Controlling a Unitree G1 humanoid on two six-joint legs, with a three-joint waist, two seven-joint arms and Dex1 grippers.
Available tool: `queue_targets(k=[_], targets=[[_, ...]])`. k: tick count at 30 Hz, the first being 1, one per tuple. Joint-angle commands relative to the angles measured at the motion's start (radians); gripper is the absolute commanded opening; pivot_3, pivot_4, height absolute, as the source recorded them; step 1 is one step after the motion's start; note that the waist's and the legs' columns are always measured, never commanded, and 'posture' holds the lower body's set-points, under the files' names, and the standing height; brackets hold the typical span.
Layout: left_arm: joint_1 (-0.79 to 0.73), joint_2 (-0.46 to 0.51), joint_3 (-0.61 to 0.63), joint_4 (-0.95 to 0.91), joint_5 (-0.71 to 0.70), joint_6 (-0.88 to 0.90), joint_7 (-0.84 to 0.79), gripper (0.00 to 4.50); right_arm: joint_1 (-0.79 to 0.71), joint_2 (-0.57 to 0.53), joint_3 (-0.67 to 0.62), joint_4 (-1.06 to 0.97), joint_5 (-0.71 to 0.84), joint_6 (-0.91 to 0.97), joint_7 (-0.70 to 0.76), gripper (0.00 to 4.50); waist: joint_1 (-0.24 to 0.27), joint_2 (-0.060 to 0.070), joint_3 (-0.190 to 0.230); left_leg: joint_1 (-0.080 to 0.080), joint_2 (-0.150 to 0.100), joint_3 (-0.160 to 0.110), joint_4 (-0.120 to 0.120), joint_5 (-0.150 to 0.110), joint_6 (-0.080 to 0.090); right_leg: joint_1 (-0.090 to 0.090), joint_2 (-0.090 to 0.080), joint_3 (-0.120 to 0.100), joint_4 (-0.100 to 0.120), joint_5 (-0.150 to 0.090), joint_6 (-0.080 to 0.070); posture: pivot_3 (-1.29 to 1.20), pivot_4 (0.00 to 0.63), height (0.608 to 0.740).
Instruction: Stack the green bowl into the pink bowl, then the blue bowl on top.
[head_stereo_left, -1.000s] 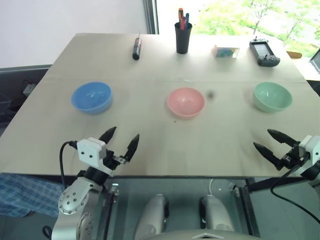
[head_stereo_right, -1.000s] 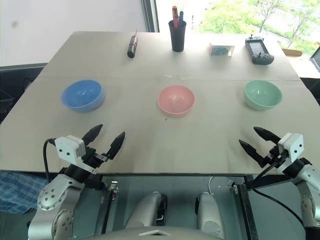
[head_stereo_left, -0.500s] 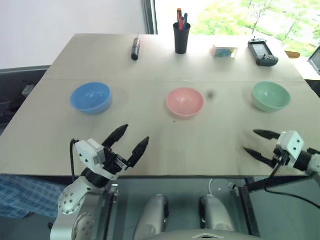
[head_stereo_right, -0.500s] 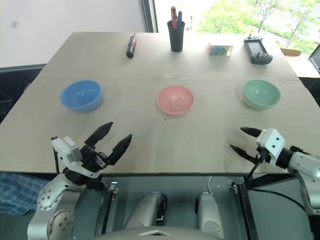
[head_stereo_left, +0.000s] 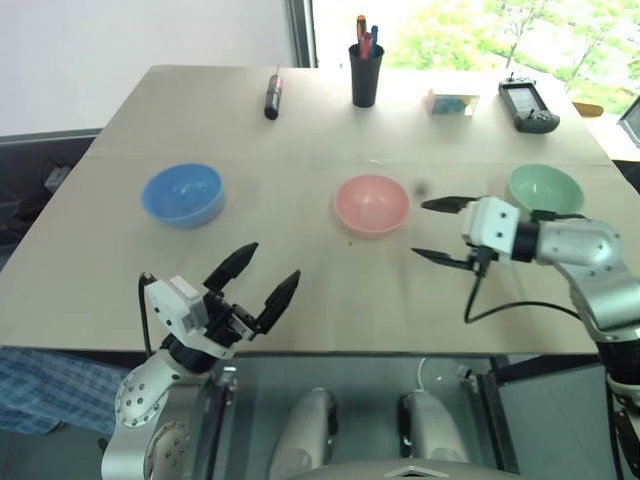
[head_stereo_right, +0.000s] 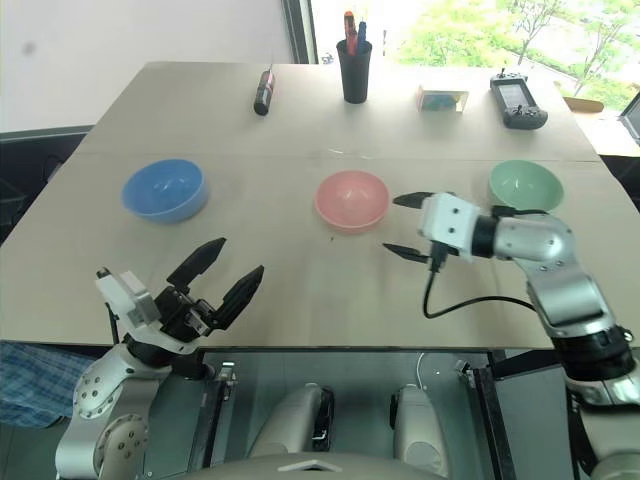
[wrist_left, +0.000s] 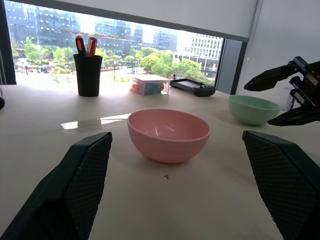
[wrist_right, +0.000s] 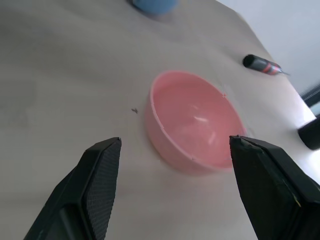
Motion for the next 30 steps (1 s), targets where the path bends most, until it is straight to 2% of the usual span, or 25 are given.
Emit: queue_targets(k=[1, 6, 12, 22, 23, 26, 28, 29, 30], targets=[[-0.001, 0.007, -0.002, -0.030, 0.005, -0.016, 0.005, 4.43, -0.084, 0.010, 0.058, 0.014, -0.037, 0.042, 0.022, 3.66, 0.000, 0.000, 0.000, 0.000, 0.000, 0.000, 0.000, 0.000, 0.000, 0.000, 0.000, 0.000, 0.000, 0.000, 0.000, 0.00, 0.150, 0.737], [0.001, 0.008, 0.001, -0.038, 0.021, -0.021, 0.020, 4.43, -0.225, 0.059, 0.193, 0.140, -0.134, 0.066, 0.067, 3.66, -0.007, 0.000, 0.000, 0.000, -0.001, 0.000, 0.000, 0.000, 0.000, 0.000, 0.000, 0.000, 0.000, 0.001, -0.001, 0.00, 0.150, 0.737], [0.007, 0.004, -0.004, -0.052, 0.039, -0.032, 0.034, 4.43, -0.272, 0.111, 0.296, 0.263, -0.226, 0.020, 0.097, 3.66, -0.006, 0.000, 0.000, -0.001, -0.002, -0.001, -0.001, 0.000, 0.000, -0.001, 0.001, -0.001, -0.001, 0.001, -0.001, 0.00, 0.150, 0.737], [0.064, -0.009, -0.004, -0.065, 0.049, -0.067, 0.039, 4.43, -0.368, 0.217, 0.317, 0.428, -0.308, -0.029, 0.056, 3.66, -0.008, 0.000, 0.000, 0.000, -0.002, -0.001, -0.001, 0.000, 0.000, -0.001, 0.001, -0.001, 0.000, 0.001, -0.001, 0.00, 0.150, 0.737], [0.065, -0.009, -0.006, -0.062, 0.051, -0.072, 0.038, 4.50, -0.374, 0.226, 0.318, 0.434, -0.312, -0.033, 0.054, 3.24, -0.007, 0.001, 0.000, 0.000, -0.002, -0.001, -0.001, 0.000, 0.000, -0.001, 0.001, -0.001, 0.000, 0.001, -0.001, 0.00, 0.150, 0.737], [0.064, -0.010, -0.011, -0.059, 0.053, -0.080, 0.035, 4.50, -0.382, 0.242, 0.320, 0.445, -0.323, -0.051, 0.052, 2.68, -0.007, 0.001, 0.000, -0.001, -0.002, -0.001, -0.001, 0.000, 0.000, -0.001, 0.001, -0.001, -0.001, 0.001, -0.001, 0.00, 0.150, 0.737], [0.060, -0.009, -0.013, -0.055, 0.055, -0.082, 0.035, 4.50, -0.384, 0.251, 0.317, 0.448, -0.328, -0.062, 0.053, 1.72, -0.007, 0.001, 0.000, 0.000, -0.002, -0.001, -0.001, 0.000, 0.000, -0.001, 0.001, -0.001, -0.001, 0.001, -0.001, 0.00, 0.150, 0.737], [0.057, -0.008, -0.013, -0.055, 0.055, -0.082, 0.037, 4.50, -0.384, 0.252, 0.315, 0.446, -0.329, -0.065, 0.057, 1.54, -0.007, 0.001, 0.000, 0.000, -0.002, -0.001, -0.001, 0.000, 0.000, -0.001, 0.001, -0.001, -0.001, 0.001, -0.001, 0.00, 0.150, 0.737], [0.055, -0.008, -0.012, -0.054, 0.058, -0.082, 0.041, 4.50, -0.383, 0.250, 0.314, 0.440, -0.330, -0.065, 0.060, 1.14, -0.008, 0.001, 0.000, 0.000, -0.002, -0.001, -0.001, 0.000, 0.000, -0.001, 0.001, -0.001, 0.000, 0.001, -0.001, 0.00, 0.150, 0.737]])
